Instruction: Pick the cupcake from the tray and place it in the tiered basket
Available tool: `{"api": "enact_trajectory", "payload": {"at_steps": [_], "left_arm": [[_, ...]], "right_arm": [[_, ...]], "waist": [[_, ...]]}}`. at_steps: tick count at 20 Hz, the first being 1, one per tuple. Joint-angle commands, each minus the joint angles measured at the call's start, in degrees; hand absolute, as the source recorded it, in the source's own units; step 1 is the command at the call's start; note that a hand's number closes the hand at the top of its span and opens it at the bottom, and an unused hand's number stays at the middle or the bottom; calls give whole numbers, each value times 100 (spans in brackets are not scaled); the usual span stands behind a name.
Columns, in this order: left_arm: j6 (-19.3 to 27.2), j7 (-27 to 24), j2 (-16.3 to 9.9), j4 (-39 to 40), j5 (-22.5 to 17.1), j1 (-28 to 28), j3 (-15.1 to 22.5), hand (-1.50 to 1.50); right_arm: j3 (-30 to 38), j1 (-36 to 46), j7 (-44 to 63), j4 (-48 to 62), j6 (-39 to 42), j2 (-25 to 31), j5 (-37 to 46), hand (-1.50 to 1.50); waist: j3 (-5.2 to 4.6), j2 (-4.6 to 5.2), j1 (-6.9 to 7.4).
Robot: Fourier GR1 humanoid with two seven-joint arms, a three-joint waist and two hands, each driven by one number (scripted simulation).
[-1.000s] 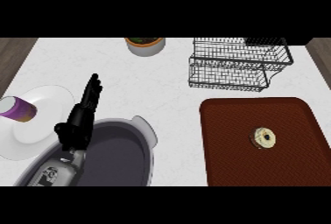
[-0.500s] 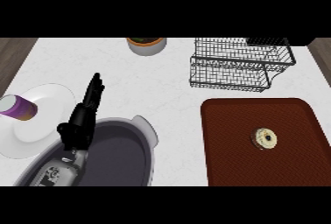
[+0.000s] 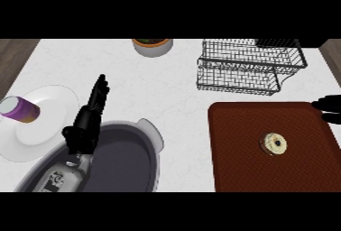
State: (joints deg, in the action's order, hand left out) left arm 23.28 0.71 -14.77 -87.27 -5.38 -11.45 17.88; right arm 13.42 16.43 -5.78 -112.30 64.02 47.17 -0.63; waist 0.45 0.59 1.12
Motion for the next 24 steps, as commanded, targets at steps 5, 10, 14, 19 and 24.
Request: {"api": "enact_trajectory", "payload": {"at_steps": [5,10,14,19,24], "left_arm": [[-76,-171,138,215,55,-2,41,0],[-64,53,24,-172,79,126,7,0],[-55,-98,122,124,146,-36,-67,0],[-351,-206,-2,113,2,121,-150,0],[-189,-130,134,46,194,120,-216,0]], "right_arm": [[-437,-296,-1708,105,141,466,1401,-150],[-1038,-629,-2581,286,-1086,743,2478,-150],[-1394,-886,-3561,903,-2119,1178,3095,-150],[-2101,-832,-4521,1609,-3544,1291,3752,-150],[-2301,-596,-5313,2624,-4479,1286,4273,-150]], "waist": [[-3,19,30],[-5,-2,70],[-20,4,6],[-31,2,98],[-40,-30,12]]}}
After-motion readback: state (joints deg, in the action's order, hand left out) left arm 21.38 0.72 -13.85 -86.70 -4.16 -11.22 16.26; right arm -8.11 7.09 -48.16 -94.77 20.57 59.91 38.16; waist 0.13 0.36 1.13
